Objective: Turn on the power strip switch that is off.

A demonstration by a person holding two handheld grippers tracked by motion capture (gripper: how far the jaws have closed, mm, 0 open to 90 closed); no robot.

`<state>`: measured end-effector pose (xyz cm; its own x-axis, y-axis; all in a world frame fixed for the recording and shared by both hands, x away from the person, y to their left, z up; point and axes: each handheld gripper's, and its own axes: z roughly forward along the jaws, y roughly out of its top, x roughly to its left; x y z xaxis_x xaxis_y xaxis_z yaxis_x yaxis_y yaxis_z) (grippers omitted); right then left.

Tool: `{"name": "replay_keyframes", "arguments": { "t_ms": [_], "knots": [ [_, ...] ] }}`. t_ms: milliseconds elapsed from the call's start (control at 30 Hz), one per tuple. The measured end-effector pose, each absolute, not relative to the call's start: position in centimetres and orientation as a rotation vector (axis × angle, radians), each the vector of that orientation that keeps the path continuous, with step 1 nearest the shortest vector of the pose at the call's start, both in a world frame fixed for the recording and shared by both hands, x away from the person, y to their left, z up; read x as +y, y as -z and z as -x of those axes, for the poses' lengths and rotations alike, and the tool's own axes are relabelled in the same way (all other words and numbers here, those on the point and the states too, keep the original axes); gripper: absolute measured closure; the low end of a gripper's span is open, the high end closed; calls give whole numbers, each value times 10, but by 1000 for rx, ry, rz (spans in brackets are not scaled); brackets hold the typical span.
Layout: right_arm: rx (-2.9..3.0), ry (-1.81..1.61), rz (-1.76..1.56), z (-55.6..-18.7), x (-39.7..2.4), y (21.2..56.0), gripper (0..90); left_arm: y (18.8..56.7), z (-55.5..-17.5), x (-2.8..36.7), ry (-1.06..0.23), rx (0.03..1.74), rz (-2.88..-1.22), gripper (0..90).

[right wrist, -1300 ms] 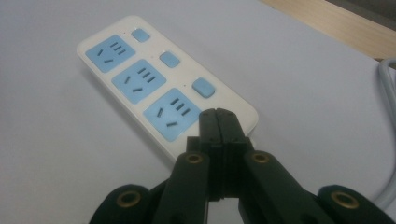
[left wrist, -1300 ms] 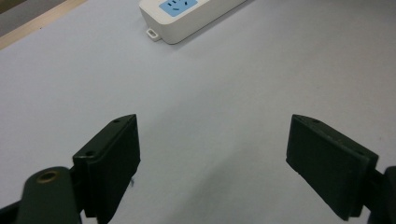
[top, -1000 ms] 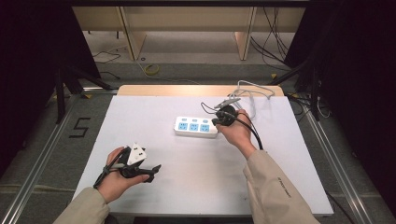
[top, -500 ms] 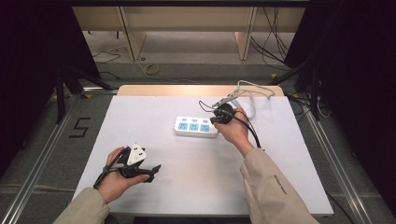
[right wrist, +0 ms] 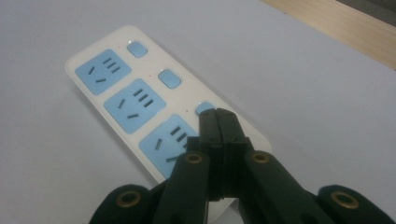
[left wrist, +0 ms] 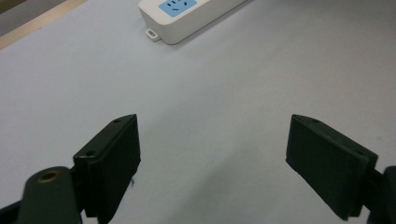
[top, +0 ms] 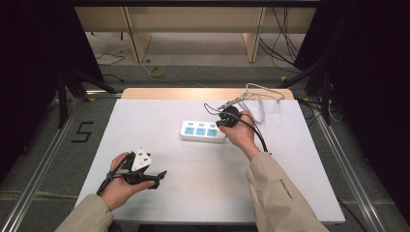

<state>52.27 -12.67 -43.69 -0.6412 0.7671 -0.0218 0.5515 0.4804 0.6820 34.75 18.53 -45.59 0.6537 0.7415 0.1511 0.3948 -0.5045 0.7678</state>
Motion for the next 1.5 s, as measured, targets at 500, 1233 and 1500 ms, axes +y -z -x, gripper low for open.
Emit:
{"name": "replay_keyframes", "arguments": {
  "t_ms": [500,1233,1500],
  "knots": [
    [2430,-910,-1108,-536,-118,440,900,456,-347,185,-623,869,-2155,173],
    [2433,-880,-1116,-547,-109,441,900,456,-348,185,-620,868,-2151,173],
    [2448,-868,-1121,-549,-106,443,900,456,-348,185,-620,865,-2157,173]
  ]
}}
